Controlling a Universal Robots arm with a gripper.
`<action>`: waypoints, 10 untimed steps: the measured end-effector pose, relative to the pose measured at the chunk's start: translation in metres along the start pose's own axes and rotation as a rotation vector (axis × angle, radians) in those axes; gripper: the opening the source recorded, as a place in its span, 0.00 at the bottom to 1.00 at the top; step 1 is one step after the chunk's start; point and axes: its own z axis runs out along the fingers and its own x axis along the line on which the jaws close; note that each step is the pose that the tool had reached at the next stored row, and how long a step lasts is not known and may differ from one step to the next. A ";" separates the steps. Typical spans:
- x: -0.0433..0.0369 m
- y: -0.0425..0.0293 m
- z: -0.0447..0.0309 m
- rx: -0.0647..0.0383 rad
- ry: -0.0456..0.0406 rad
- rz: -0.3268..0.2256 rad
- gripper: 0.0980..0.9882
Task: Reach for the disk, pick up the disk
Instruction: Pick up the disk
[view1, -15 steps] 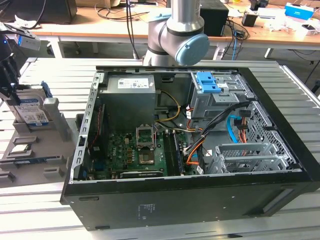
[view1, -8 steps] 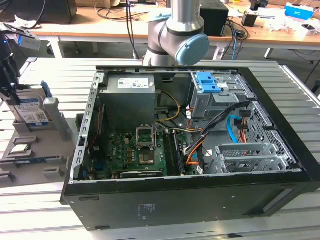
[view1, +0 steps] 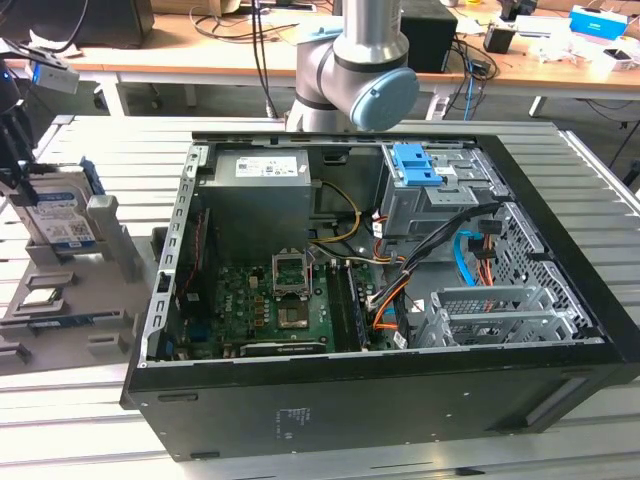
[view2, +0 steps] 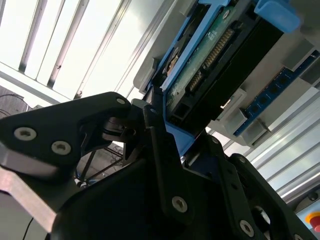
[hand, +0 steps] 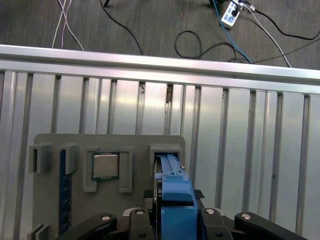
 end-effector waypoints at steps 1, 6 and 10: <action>-0.0002 0.0000 -0.0010 0.000 0.0000 0.000 0.30; -0.0006 0.0002 -0.0076 0.000 0.0001 0.000 0.30; -0.0009 0.0004 -0.0127 0.000 0.0000 0.000 0.30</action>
